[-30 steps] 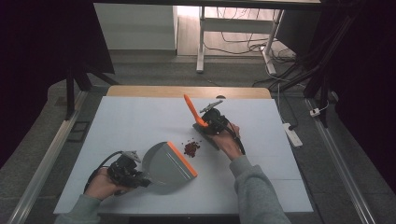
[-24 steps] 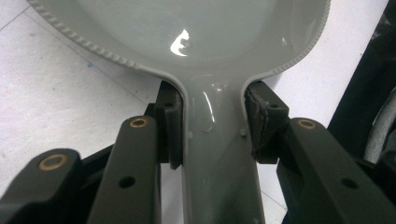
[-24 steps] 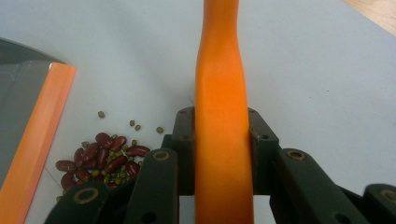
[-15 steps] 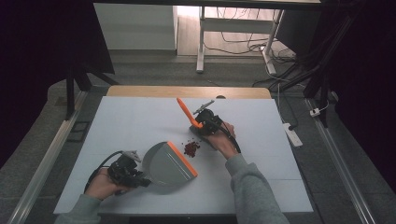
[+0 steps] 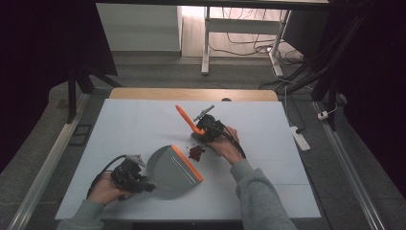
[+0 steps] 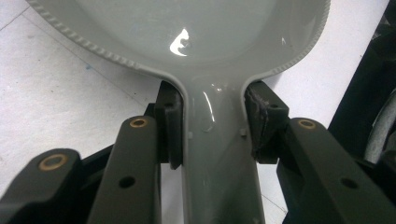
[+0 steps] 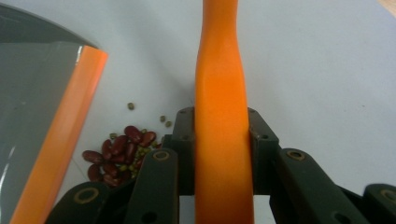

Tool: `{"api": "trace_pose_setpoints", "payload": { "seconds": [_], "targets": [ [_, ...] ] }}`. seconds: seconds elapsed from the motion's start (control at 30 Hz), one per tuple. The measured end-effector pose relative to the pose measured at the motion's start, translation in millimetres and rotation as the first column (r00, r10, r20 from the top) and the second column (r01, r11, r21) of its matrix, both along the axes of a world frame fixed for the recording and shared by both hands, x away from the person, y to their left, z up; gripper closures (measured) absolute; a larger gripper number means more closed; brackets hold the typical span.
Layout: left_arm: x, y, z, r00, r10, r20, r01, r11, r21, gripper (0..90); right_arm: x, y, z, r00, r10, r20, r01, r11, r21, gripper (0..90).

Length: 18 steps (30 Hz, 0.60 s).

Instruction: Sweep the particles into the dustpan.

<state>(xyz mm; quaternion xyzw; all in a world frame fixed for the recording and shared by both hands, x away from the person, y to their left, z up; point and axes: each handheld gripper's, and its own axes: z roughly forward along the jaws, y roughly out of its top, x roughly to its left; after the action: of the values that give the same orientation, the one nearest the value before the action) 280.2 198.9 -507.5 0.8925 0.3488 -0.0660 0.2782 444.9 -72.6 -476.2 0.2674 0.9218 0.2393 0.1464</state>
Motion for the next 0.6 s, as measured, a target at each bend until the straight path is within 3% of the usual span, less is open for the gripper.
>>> {"api": "trace_pose_setpoints", "payload": {
  "seconds": [0.6],
  "targets": [
    [0.3, -1.2, -0.8, 1.0, 0.003, -0.004, -0.003, 1.0, -0.004, 61.8, -12.0, 10.0, -0.8, 0.9993, 0.035, -0.015, -0.035, 0.999, 0.01, 71.1]
  ]
}}
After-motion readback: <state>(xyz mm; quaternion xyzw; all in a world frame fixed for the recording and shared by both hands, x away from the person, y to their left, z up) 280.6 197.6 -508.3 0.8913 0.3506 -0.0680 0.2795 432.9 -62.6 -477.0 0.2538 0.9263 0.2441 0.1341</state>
